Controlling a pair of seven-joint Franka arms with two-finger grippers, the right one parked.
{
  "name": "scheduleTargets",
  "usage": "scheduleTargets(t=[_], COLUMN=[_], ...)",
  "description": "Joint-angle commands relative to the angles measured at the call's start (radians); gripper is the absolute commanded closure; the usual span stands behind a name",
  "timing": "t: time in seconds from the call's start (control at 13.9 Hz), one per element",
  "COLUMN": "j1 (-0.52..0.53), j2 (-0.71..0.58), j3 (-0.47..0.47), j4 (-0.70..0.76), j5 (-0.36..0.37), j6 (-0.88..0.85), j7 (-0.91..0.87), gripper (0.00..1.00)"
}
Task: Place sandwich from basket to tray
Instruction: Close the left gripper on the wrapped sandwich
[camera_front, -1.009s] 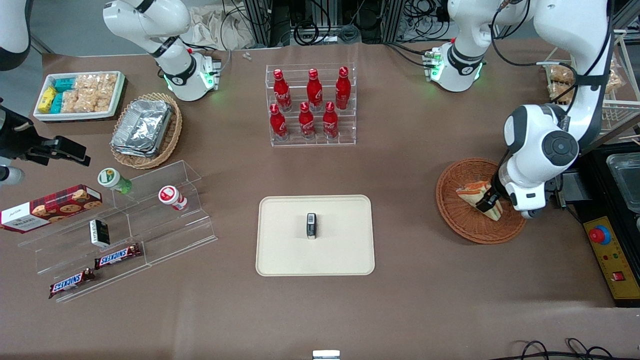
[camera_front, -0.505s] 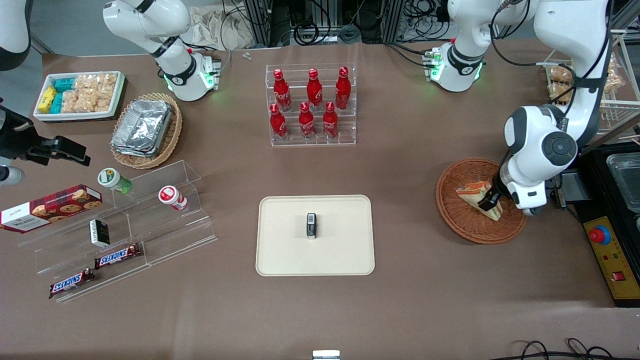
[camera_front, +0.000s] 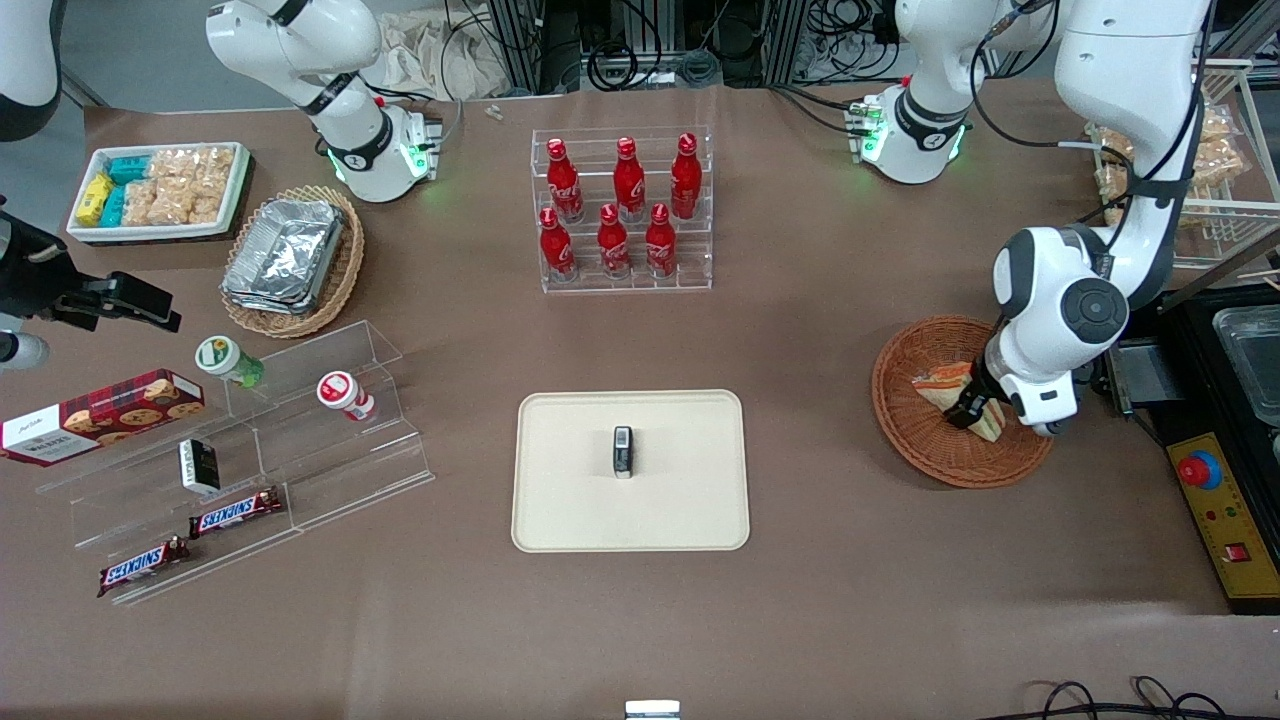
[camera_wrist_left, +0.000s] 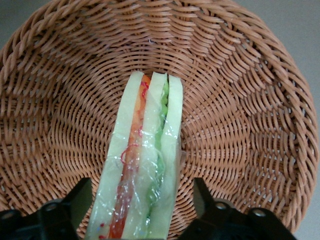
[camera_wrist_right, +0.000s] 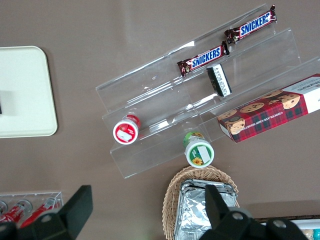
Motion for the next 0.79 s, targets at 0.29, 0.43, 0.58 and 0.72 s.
scheduleTargets(t=[0.29,0.43,0.58,0.72], j1=[-0.006,-0.006,-0.006,-0.007], j2=[-0.010,-0.027,-0.062,-0.070], j3=[-0.001,-0.001,-0.001,-0.007], j4=[-0.024,-0.017,0.020,0.133], j5=[0.018,0.018,0.019,0.037], j6=[0.065,0.047,-0.043,-0.220], j7=[-0.069,-0.065,-0.055,-0.052], gripper=[1.00,1.00,1.00,1.00])
